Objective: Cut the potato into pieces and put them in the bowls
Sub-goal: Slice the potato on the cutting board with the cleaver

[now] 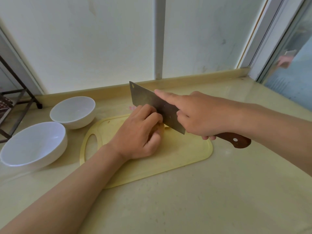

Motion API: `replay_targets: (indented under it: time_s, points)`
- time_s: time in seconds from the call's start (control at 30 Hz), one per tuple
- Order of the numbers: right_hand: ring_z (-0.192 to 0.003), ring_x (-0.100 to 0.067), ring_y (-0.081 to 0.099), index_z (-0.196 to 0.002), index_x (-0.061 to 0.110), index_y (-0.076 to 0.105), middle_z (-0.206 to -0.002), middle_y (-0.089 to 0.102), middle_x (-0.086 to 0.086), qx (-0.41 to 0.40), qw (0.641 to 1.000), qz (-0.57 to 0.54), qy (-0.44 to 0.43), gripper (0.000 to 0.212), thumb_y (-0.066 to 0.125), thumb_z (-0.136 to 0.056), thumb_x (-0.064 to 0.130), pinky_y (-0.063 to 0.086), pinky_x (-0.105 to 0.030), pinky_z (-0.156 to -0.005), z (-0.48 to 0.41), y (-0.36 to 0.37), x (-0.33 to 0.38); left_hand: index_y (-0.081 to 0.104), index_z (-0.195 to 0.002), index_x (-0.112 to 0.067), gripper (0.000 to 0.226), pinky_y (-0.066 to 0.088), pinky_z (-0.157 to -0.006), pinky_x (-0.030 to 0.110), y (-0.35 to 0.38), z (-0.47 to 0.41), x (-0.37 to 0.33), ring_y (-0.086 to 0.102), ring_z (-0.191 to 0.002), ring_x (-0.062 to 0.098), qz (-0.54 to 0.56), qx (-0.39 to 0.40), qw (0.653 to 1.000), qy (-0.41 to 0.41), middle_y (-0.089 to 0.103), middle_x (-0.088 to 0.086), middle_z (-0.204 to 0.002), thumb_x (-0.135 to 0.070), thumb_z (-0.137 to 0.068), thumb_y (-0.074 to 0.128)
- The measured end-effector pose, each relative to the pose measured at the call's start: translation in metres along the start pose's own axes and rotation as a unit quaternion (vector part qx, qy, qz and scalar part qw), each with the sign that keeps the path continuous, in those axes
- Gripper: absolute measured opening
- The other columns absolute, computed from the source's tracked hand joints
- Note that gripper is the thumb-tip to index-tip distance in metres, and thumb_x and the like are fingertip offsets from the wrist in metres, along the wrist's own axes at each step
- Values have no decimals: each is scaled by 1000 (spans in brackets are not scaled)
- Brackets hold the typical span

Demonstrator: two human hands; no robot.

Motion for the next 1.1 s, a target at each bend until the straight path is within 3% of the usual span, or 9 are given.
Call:
replay_targets:
  time_s: [0.43, 0.8, 1.1]
  points:
    - [-51, -25, 66, -159, 60, 1, -79, 38, 19, -6, 1000, -7, -5, 78, 32, -106, 12, 62, -43, -50, 8, -9, 4, 62, -95, -4, 28, 42, -73, 40, -1, -1, -3, 44, -78, 26, -11, -2, 1000, 9, 52, 9, -94, -23, -79, 50]
    - [-48, -22, 65, -157, 64, 3, -88, 59, 2, 0, 1000, -20, 9, 74, 31, -108, 16, 63, -47, -54, 18, -9, -5, 62, -95, -3, 27, 43, -75, 39, 0, -1, -3, 46, -79, 26, -14, -9, 1000, 8, 52, 9, -95, -23, -79, 52]
    - [-45, -22, 63, -158, 62, 4, -84, 56, 0, -1, 1000, -20, 2, 75, 30, -106, 14, 63, -49, -53, 18, -9, -5, 62, -93, -2, 25, 42, -74, 39, 0, -1, -3, 46, -77, 26, -20, -20, 999, 15, 52, 11, -91, -21, -79, 54]
Point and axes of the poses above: each hand's wrist, its own z-axis away from the middle knuckle, its own y-axis out of the palm, x = y × z, the point moved 6 cm from there along -z, towards the middle knuckle
